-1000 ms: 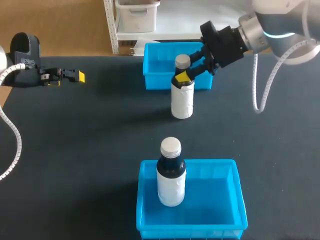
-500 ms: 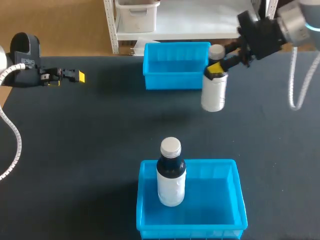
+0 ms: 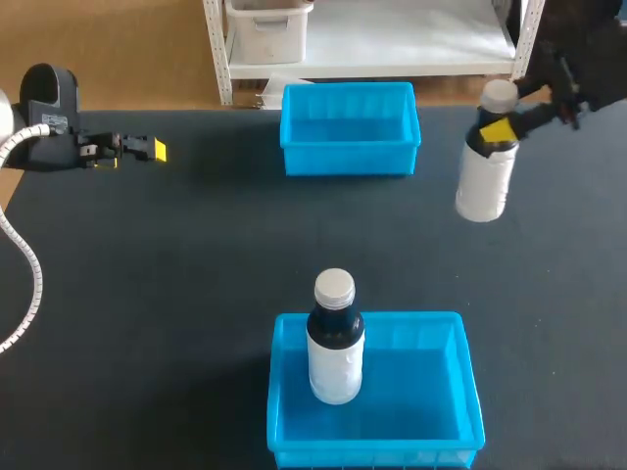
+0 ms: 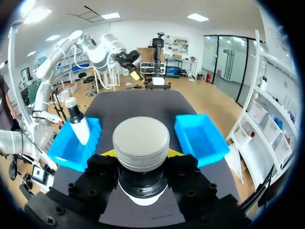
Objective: Pick up the bottle, and place it in the far bin if it is heavy, or in the near bin if it is light.
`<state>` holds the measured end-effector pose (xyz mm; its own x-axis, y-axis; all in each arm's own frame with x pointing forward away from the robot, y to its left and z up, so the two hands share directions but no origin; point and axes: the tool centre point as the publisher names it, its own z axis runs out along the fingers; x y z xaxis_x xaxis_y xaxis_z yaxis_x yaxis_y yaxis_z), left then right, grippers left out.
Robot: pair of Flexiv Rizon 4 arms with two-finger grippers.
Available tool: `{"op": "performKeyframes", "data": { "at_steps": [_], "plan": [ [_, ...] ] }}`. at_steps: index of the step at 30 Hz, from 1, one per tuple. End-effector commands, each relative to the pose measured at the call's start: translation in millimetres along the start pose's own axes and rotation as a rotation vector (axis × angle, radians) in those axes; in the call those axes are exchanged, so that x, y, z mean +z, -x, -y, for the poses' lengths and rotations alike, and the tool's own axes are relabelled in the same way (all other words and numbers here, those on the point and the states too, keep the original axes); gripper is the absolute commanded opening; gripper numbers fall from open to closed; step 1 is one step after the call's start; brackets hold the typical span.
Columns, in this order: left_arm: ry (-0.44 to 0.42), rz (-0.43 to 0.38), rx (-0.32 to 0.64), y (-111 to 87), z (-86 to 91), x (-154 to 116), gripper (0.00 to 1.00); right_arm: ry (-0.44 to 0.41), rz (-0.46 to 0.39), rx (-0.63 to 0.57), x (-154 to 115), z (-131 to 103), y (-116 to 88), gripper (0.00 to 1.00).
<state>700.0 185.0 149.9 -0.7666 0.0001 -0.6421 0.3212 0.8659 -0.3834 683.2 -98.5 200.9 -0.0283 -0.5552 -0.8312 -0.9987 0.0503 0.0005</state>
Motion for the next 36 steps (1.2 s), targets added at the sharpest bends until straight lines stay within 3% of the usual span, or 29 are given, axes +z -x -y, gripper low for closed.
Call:
{"op": "performKeyframes", "data": {
  "at_steps": [1, 12, 21, 36],
  "plan": [
    [0.0, 0.0, 0.0, 0.0, 0.0, 0, 1.0, -0.024, 0.023, -0.046, -21, -44, 14, 0.0],
    [0.0, 0.0, 0.0, 0.0, 0.0, 0, 1.0, 0.246, 0.1, -0.242, -8, -115, 47, 0.0],
    [0.0, 0.0, 0.0, 0.0, 0.0, 0, 1.0, 0.371, 0.126, -0.356, 8, -162, 68, 0.0],
    [0.0, 0.0, 0.0, 0.0, 0.0, 0, 1.0, 0.572, 0.083, -0.482, 47, -226, 65, 0.0]
  ]
}}
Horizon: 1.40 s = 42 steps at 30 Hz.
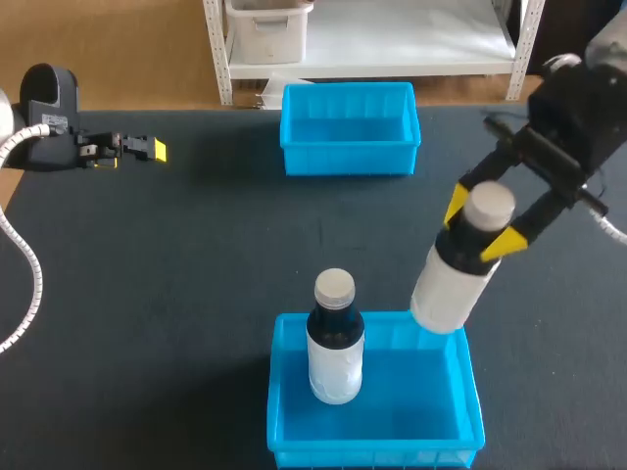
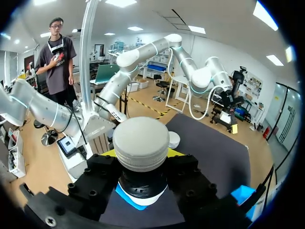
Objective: Pick up the bottle, and place it in the far bin if it is heavy, or in the near bin if it is light.
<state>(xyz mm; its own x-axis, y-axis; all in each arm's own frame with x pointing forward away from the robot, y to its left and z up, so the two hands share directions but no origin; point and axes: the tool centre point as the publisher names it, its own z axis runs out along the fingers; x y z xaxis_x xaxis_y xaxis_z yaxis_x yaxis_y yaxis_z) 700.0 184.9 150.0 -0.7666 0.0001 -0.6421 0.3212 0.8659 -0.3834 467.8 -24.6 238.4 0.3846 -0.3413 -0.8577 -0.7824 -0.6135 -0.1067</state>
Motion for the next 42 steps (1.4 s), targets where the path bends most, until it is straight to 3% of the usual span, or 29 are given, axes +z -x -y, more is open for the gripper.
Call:
{"op": "performKeyframes", "data": {
  "at_steps": [1, 15, 26, 42],
  "plan": [
    [0.0, 0.0, 0.0, 0.0, 0.0, 0, 1.0, 0.033, -0.015, -0.019, 22, 1, -2, 0.0],
    [0.0, 0.0, 0.0, 0.0, 0.0, 0, 1.0, 0.124, -0.016, -0.03, 56, -5, -29, 0.0],
    [0.0, 0.0, 0.0, 0.0, 0.0, 0, 1.0, 0.165, 0.023, -0.002, 69, -3, -49, 0.0],
    [0.0, 0.0, 0.0, 0.0, 0.0, 0, 1.0, 0.211, -0.018, -0.022, 79, 0, -69, 0.0]
  ]
}}
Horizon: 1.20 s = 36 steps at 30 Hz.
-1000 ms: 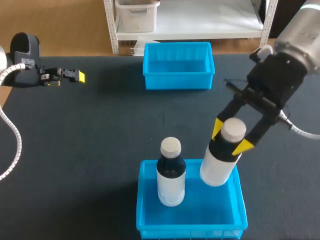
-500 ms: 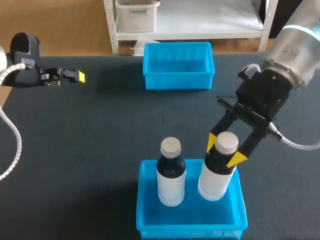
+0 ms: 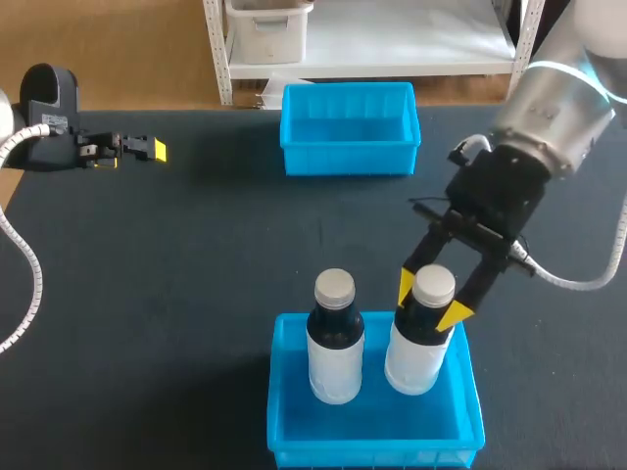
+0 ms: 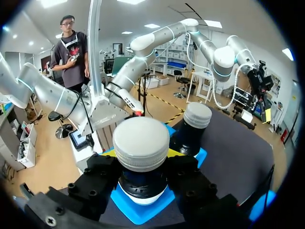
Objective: Pick up the bottle, and place it in the far bin if it is heavy, or in the near bin if it is light.
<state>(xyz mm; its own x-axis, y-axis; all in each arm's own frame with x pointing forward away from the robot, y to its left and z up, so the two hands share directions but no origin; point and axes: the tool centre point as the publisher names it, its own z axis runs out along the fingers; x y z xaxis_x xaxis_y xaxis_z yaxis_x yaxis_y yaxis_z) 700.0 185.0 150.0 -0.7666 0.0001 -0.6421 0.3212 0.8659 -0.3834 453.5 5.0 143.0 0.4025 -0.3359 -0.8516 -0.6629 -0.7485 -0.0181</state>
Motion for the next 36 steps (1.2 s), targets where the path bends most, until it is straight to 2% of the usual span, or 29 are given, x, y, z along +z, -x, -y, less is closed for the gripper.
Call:
{"op": "performKeyframes", "data": {
  "at_steps": [1, 5, 7, 8, 9, 10, 11, 12, 21, 27, 31, 36],
  "plan": [
    [0.0, 0.0, 0.0, 0.0, 0.0, 0, 1.0, 0.016, -0.014, -0.007, 3, 4, -4, 0.0],
    [0.0, 0.0, 0.0, 0.0, 0.0, 0, 1.0, 0.03, -0.029, -0.014, 6, 4, -6, 0.0],
    [0.0, 0.0, 0.0, 0.0, 0.0, 0, 1.0, 0.035, -0.031, -0.016, 7, 4, -7, 0.14],
    [0.0, 0.0, 0.0, 0.0, 0.0, 0, 1.0, 0.036, -0.032, -0.017, 8, 4, -7, 0.34],
    [0.0, 0.0, 0.0, 0.0, 0.0, 0, 1.0, 0.036, -0.033, -0.016, 8, 4, -7, 0.46],
    [0.0, 0.0, 0.0, 0.0, 0.0, 0, 1.0, 0.037, -0.034, -0.016, 8, 4, -8, 0.49],
    [0.0, 0.0, 0.0, 0.0, 0.0, 0, 1.0, 0.037, -0.034, -0.015, 8, 4, -8, 0.71],
    [0.0, 0.0, 0.0, 0.0, 0.0, 0, 1.0, 0.038, -0.035, -0.015, 8, 4, -8, 1.0],
    [0.0, 0.0, 0.0, 0.0, 0.0, 0, 1.0, 0.051, -0.059, -0.006, 3, 2, -14, 1.0],
    [0.0, 0.0, 0.0, 0.0, 0.0, 0, 1.0, 0.018, -0.092, 0.036, -24, -2, -33, 1.0],
    [0.0, 0.0, 0.0, 0.0, 0.0, 0, 1.0, -0.062, -0.111, 0.119, -51, -3, -53, 1.0],
    [0.0, 0.0, 0.0, 0.0, 0.0, 0, 1.0, -0.21, -0.095, 0.264, -88, 1, -78, 1.0]
  ]
}}
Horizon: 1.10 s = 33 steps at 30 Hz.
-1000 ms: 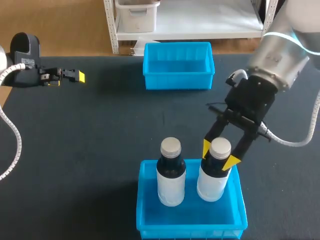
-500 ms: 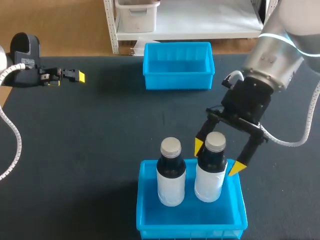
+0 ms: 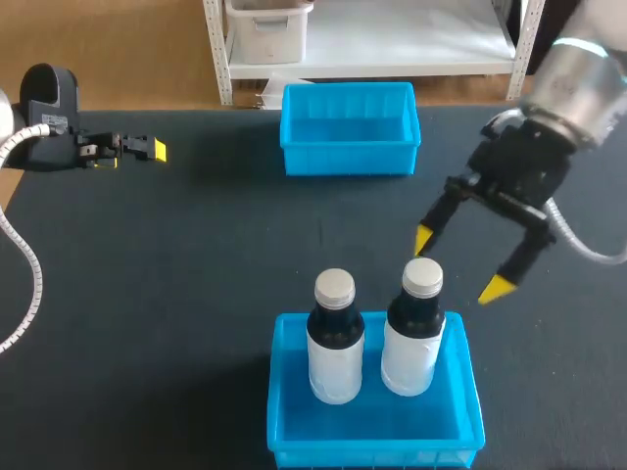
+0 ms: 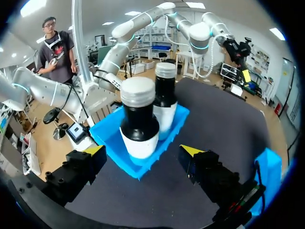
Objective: Pick up the bottle, and place it in the far bin if it is heavy, or in the near bin if it is light.
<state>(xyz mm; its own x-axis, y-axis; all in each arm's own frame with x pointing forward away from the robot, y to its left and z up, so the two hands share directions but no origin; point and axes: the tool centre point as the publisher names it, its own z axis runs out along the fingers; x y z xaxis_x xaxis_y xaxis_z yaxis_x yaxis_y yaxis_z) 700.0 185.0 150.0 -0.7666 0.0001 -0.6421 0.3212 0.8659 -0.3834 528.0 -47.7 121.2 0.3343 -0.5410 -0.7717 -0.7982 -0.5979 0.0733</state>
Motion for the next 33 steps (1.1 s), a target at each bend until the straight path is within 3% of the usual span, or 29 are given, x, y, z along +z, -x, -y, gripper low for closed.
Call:
{"op": "performKeyframes", "data": {
  "at_steps": [1, 5, 18, 27, 33],
  "plan": [
    [0.0, 0.0, 0.0, 0.0, 0.0, 0, 1.0, -0.128, 0.04, 0.12, -27, 0, -20, 1.0],
    [0.0, 0.0, 0.0, 0.0, 0.0, 0, 1.0, -0.26, 0.091, 0.266, -48, 12, -36, 1.0],
    [0.0, 0.0, 0.0, 0.0, 0.0, 0, 1.0, -0.578, 0.104, 0.589, -91, 45, -75, 1.0],
    [0.0, 0.0, 0.0, 0.0, 0.0, 0, 1.0, -0.679, 0.085, 0.653, -112, 55, -88, 1.0],
    [0.0, 0.0, 0.0, 0.0, 0.0, 0, 1.0, -0.7, 0.06, 0.705, -116, 56, -90, 1.0]
  ]
}}
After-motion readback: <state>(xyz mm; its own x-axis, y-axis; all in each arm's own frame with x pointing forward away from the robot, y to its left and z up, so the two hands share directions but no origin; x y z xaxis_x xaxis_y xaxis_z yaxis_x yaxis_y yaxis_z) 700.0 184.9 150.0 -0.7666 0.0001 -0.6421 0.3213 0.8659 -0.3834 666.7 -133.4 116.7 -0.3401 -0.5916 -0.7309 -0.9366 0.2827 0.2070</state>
